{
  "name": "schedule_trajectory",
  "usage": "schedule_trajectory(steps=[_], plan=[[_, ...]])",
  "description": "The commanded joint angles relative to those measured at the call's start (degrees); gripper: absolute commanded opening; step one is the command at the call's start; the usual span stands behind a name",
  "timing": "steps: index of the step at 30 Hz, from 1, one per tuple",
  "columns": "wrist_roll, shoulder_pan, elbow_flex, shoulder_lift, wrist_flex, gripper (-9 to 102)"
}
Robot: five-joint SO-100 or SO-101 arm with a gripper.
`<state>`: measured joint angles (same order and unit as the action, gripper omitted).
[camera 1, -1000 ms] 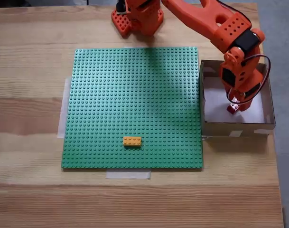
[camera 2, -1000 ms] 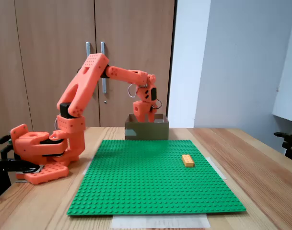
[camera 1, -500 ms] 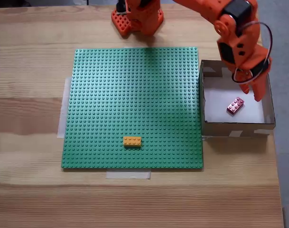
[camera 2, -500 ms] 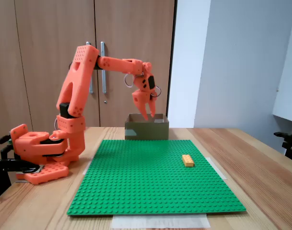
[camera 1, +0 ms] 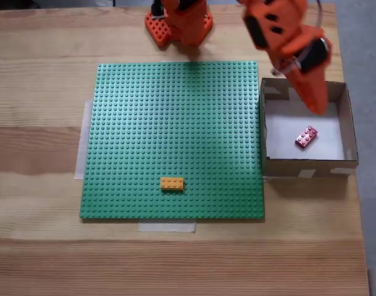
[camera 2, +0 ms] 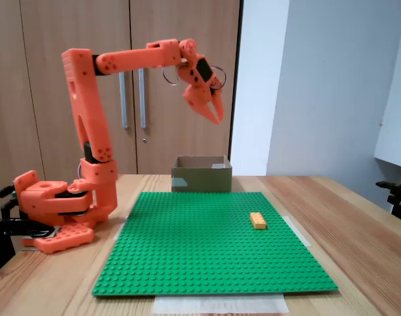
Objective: Pick the red lego block and put it in the box.
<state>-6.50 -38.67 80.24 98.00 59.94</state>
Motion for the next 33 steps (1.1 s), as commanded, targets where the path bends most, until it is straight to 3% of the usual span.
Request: schedule_trajectory(steps=[1,10,28,33], plan=[[-0.35,3.08,0.70,7.65,0.62,-1],[0.62,13.36,11.43,20.39,-4.57,-1],[2.46,32.43,53.70,53.35,-21.97,-1],[3.16,34.80,64.51,64.07,-22.06,-1]])
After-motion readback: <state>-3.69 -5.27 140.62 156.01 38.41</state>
